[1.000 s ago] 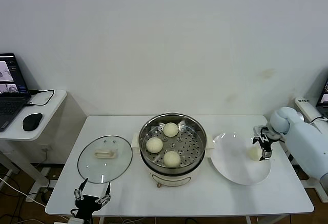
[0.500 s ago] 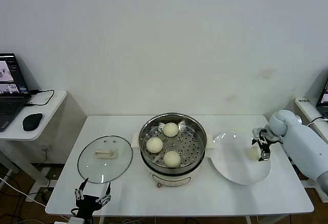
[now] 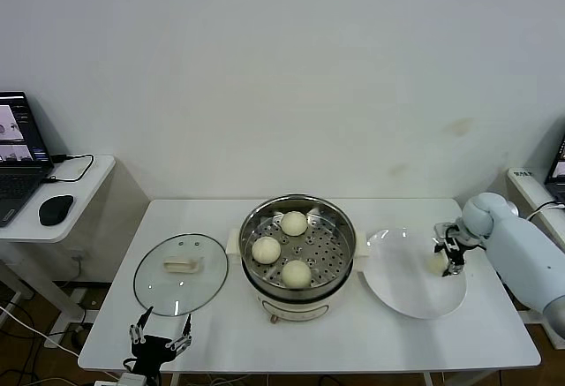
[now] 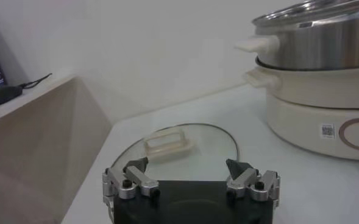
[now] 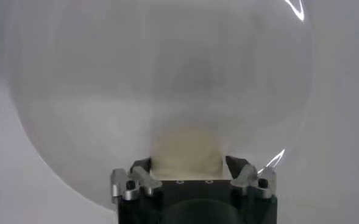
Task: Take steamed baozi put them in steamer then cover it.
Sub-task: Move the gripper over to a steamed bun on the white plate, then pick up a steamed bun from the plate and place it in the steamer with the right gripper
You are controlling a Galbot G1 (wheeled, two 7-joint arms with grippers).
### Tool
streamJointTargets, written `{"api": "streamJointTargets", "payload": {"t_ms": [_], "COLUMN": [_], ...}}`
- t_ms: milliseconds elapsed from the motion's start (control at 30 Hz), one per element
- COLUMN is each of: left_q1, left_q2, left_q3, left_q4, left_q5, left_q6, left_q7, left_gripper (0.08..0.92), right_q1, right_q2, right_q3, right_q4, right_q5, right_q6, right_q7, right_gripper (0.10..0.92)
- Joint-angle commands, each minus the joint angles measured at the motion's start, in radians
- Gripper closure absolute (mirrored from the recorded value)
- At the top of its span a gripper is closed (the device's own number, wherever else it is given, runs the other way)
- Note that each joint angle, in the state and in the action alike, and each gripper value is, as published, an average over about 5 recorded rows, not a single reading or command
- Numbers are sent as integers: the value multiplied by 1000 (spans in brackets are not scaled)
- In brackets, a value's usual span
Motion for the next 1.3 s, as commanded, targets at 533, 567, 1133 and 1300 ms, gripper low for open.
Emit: {"api": "streamJointTargets", "payload": {"t_ms": [533,567,1133,1300], "left_q1": [-2,-3,-12,-23], "left_q2": [6,7,8,15], "left_q3": [16,16,18,-5], "left_q4": [-18,-19,-53,-68], "left_q5": [2,3,-15,-34], "left_q6": [1,0,0,8], "left_q7": [-1,-2,-8,-1], "left_gripper": [177,177,177,177], "right_q1": [311,347,889,955], "right_q2": [-146,-146,99,183], "right_q3": [-226,-256,-870,-1001], "right_q4": [353,369,447,467], "right_q5": [386,425,1050,1139], "right_q6": [-251,-268,-522,-569], "right_q7": [-100,-101,-39,-11], "right_gripper": [457,458,457,457]}}
